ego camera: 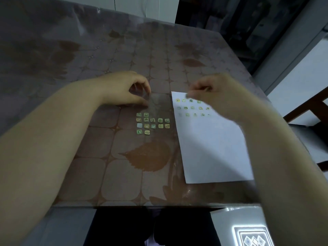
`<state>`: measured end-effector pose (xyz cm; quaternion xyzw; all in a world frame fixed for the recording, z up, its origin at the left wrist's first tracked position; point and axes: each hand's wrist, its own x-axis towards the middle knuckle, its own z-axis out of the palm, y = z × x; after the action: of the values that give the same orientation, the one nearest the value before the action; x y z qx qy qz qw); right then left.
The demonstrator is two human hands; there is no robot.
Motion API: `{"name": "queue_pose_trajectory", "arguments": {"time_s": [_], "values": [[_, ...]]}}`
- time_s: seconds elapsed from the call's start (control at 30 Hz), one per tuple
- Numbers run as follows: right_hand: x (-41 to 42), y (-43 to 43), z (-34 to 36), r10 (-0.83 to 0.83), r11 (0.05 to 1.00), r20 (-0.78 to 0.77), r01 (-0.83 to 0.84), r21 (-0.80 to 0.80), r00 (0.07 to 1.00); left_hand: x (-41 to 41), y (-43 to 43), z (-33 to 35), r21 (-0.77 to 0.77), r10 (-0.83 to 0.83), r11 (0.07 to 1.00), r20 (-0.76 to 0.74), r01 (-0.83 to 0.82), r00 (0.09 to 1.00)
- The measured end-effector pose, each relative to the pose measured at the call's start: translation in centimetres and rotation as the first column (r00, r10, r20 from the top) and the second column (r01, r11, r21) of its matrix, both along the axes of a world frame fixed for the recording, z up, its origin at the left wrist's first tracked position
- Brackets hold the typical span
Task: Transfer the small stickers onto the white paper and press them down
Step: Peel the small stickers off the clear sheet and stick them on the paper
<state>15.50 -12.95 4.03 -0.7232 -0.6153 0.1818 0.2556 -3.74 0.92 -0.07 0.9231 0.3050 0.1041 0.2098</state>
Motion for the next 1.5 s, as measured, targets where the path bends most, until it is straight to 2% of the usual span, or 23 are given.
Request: {"name": "queue_pose_trajectory", "arguments": {"time_s": [0.1,0.2,1.0,1.1,1.2,1.37,1.43,1.5], "values": [[5.3,-1.9,0.5,-0.114,0.981,0.087,0.126,-0.149,0.99,0.0,0.2,-0.1,-0.002,-0.015,1.0,-0.008,0.015,1.0],[7.5,-2.8,-1.3,-0.152,0.961,0.083,0.167,-0.222,0.985,0.0,0.3,-0.2,0.003,-0.017,1.0,-0.007,0.017,1.0],[7.1,-2.2,-3.0,-0.139,0.974,0.078,0.15,-0.167,0.987,0.1,0.1,0.0,-0.008,0.0,1.0,0.011,0.0,1.0],[7.1,-2.1,-3.0,-0.167,0.97,0.079,0.179,-0.163,0.983,0.0,0.1,0.1,-0.005,0.001,1.0,0.008,-0.001,1.0],[7.5,-1.7,-2.9,-0.234,0.951,0.014,0.232,-0.203,0.972,0.0,0.0,0.1,-0.005,-0.005,1.0,-0.001,0.005,1.0],[7.4,-1.2,-1.9,-0.255,0.915,0.13,0.283,-0.289,0.958,-0.1,0.0,0.2,-0.009,-0.002,1.0,-0.015,0.002,1.0],[6.2,-0.9,-1.4,-0.227,0.944,0.127,0.25,-0.215,0.966,-0.3,0.0,0.3,-0.011,-0.005,1.0,-0.023,0.004,1.0],[3.6,-0.6,-1.0,-0.14,0.983,0.098,0.15,-0.107,0.985,-0.4,-0.2,0.5,-0.029,-0.011,1.0,-0.027,0.01,1.0]]}}
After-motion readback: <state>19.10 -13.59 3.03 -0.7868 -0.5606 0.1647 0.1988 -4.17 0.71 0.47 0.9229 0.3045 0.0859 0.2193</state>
